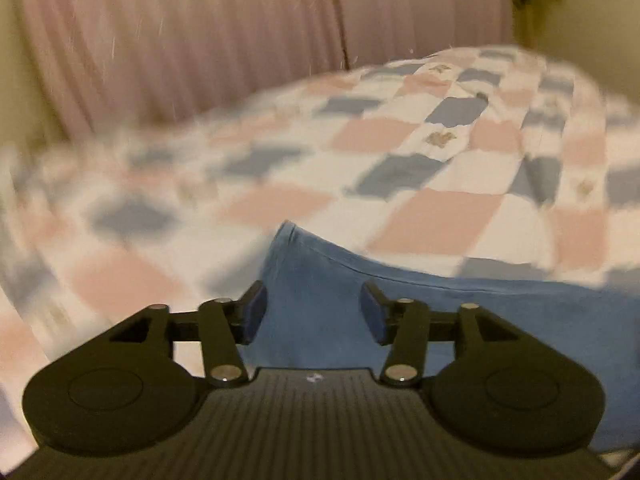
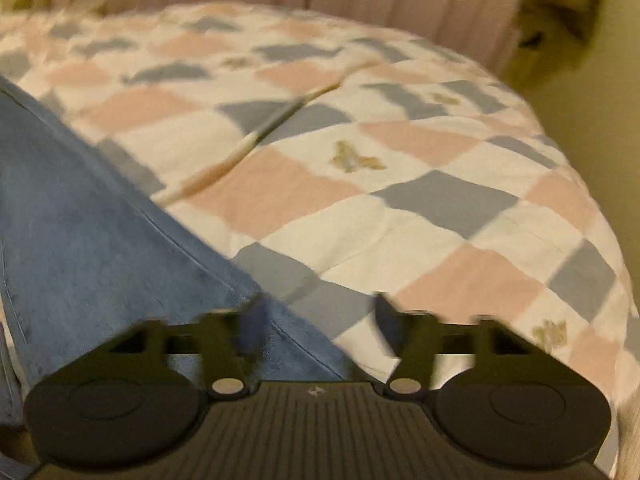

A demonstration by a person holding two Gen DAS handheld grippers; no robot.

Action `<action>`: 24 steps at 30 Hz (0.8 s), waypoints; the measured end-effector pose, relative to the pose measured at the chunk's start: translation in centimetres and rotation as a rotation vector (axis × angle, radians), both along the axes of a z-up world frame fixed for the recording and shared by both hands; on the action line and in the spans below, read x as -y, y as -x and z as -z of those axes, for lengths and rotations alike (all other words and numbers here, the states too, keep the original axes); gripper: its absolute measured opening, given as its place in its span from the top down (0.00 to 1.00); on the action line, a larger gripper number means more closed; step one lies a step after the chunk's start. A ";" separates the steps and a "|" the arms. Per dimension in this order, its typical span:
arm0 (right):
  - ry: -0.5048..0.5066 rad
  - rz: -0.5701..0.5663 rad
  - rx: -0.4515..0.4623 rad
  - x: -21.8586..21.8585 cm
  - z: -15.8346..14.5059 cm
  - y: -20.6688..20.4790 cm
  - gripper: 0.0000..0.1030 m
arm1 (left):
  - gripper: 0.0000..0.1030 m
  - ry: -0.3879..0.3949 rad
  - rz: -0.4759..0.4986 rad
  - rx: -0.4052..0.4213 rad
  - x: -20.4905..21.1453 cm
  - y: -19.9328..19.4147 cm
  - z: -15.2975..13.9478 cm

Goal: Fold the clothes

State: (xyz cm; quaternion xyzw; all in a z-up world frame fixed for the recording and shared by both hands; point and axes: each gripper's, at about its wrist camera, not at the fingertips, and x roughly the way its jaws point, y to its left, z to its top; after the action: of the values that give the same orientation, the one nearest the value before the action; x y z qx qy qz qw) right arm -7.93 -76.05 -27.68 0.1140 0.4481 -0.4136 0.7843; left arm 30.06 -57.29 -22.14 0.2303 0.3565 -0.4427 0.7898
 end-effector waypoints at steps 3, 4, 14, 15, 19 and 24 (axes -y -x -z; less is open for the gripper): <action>-0.106 0.078 0.101 -1.3 -0.1 2.7 0.19 | 0.50 -0.024 -0.154 -0.287 -4.9 -1.3 3.1; -0.165 0.109 0.145 -2.1 -0.1 3.7 0.19 | 0.49 -0.024 -0.229 -0.389 -6.9 -1.5 4.4; -0.502 0.323 0.297 -13.7 -1.0 9.6 0.20 | 0.32 0.209 -0.650 -0.995 -16.7 -0.8 15.8; -0.531 0.331 0.294 -14.6 -0.8 10.0 0.20 | 0.43 0.231 -0.638 -1.011 -16.0 -1.0 16.4; -0.546 0.355 0.236 -17.1 -0.7 11.4 0.21 | 0.87 0.318 -0.583 -0.913 -14.4 -1.4 13.7; -0.536 0.429 0.211 -19.7 -1.6 14.7 0.22 | 0.91 0.411 -0.546 -0.425 -19.5 -2.7 -0.3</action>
State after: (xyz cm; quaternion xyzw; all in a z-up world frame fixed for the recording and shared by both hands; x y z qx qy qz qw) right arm -22.65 -56.30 -26.11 0.4492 0.4229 -0.4228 0.6638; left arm 32.76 -37.82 -21.84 -0.1323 0.4641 -0.3165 0.8167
